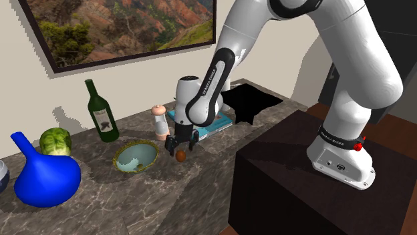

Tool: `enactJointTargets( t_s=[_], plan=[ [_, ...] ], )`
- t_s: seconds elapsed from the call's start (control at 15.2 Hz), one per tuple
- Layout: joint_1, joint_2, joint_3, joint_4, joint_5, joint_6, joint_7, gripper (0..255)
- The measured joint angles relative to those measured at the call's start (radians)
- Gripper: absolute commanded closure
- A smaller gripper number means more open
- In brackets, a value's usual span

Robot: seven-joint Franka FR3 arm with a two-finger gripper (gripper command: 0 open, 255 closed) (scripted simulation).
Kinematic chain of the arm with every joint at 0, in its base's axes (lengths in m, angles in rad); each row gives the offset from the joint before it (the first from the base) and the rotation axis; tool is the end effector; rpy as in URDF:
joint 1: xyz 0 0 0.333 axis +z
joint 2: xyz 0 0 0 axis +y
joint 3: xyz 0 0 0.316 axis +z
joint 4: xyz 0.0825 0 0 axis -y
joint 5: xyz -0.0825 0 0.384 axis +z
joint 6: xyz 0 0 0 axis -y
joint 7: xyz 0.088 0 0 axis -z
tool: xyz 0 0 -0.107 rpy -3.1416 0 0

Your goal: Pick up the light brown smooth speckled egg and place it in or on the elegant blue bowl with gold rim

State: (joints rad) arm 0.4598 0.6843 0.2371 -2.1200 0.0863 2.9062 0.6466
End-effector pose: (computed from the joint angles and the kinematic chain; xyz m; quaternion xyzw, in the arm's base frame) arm 0.4380 0.3661 0.1028 -0.9937 0.0463 0.0086 0.1021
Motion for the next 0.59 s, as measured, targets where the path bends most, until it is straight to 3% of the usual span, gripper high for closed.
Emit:
enactJointTargets(
  t_s=[0.59],
  plan=[
    [0.017, 0.067, -0.012, 0.039, -0.006, 0.03, 0.002, 0]
  ],
)
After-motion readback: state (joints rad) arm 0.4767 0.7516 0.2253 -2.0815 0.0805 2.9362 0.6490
